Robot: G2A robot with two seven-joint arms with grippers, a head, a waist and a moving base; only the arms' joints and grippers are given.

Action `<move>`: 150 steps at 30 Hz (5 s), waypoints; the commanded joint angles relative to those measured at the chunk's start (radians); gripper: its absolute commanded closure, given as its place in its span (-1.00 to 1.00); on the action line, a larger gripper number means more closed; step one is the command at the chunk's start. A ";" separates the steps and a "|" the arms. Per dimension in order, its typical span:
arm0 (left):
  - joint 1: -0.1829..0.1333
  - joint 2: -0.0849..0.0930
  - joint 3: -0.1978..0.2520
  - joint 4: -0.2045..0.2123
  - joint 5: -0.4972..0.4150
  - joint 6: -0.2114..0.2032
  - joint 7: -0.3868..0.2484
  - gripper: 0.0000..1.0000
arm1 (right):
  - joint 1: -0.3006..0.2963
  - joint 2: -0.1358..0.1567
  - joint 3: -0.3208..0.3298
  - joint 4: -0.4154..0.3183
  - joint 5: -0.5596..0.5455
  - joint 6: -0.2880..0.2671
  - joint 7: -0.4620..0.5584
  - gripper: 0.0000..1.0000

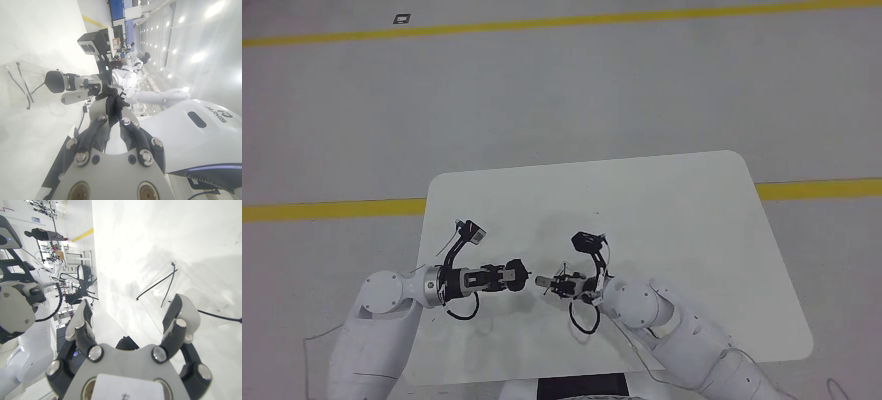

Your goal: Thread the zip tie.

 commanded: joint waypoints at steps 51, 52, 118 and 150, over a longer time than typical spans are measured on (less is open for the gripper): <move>0.000 0.000 0.000 0.000 0.000 0.000 0.000 1.00 | -0.027 -0.094 0.061 0.094 -0.284 0.023 0.070 0.60; 0.000 0.000 0.000 0.000 0.000 0.000 0.000 1.00 | -0.028 -0.098 0.064 0.096 -0.289 0.023 0.075 0.62; 0.000 0.000 0.000 0.000 0.000 0.000 0.000 1.00 | -0.160 -0.371 0.242 0.052 -0.840 0.023 0.304 0.68; 0.000 0.000 0.000 0.000 0.000 0.000 0.000 1.00 | -0.137 -0.456 0.248 0.141 -1.026 0.023 0.333 0.62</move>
